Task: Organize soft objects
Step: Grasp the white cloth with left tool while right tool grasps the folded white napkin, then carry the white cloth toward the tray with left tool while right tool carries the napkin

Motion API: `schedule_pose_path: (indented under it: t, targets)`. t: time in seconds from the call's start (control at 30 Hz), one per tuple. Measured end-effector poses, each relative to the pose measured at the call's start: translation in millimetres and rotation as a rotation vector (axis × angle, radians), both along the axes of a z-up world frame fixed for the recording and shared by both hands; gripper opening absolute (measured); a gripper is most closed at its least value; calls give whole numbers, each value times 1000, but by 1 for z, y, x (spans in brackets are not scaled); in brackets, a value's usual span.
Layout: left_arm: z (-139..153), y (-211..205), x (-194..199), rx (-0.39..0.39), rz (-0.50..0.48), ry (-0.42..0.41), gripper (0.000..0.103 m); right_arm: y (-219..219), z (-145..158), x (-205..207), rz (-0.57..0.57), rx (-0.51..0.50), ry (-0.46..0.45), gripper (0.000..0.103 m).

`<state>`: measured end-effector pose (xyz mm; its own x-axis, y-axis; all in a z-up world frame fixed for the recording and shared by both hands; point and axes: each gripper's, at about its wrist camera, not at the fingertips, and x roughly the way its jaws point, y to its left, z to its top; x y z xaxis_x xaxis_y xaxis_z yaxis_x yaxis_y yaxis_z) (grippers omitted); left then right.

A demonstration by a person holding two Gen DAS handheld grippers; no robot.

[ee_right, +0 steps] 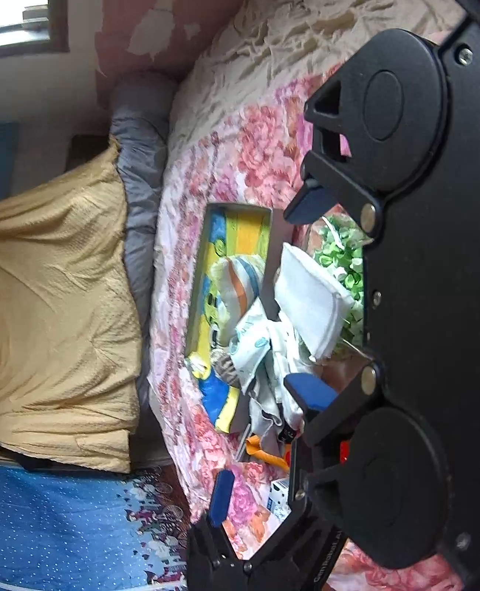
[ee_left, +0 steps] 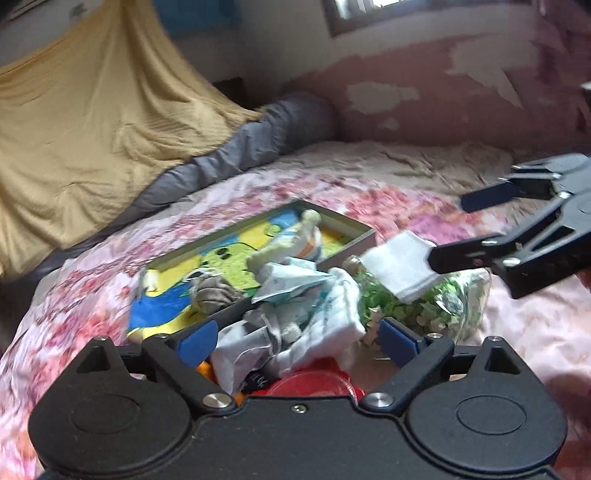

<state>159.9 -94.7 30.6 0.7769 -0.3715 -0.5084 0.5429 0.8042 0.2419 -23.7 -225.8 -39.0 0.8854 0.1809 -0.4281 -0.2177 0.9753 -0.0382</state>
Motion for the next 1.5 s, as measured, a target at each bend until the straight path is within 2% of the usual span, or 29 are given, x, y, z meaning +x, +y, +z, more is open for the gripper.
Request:
schedule_pose_path:
  t: [0.07,0.2,0.3,0.37,0.4,0.47,0.57,0.63,0.83,1.0,1.07,1.3,1.5]
  targets:
    - [-1,-5,4,29,-29,16,84,-2,-3,7,13,9,25,76]
    - [-5,-14,14,63,-60,64,74,-4,-8,20,44,21,67,70]
    - [-7,-18,21,74,-62,97,60,-3,-10,26,58,17,83,63]
    - [-8,-21,26,82,-59,126,47,-1,-12,28,69,12,85,60]
    - [-9,-21,28,77,-64,143,44,0,-12,29,71,10,87,57]
    - [-10,-23,31,71,-67,173,26,-1,-11,28,69,8,92,52]
    - [-11,-27,33,64,-74,202,16,-2,-13,32,66,5,105,41]
    - [-10,-29,32,70,-74,204,9,-3,-14,34,64,1,119,38]
    - [-2,-27,36,37,-25,244,5,-4,-15,33,78,-5,130,27]
    - [5,-29,34,39,11,241,4,-1,-15,32,104,-10,138,9]
    - [9,-29,31,40,21,232,4,0,-15,31,117,-13,139,5]
    - [29,-31,19,53,48,191,4,-7,-9,27,128,7,116,4]
    - [52,-31,12,28,86,156,4,-21,5,21,117,55,56,4]
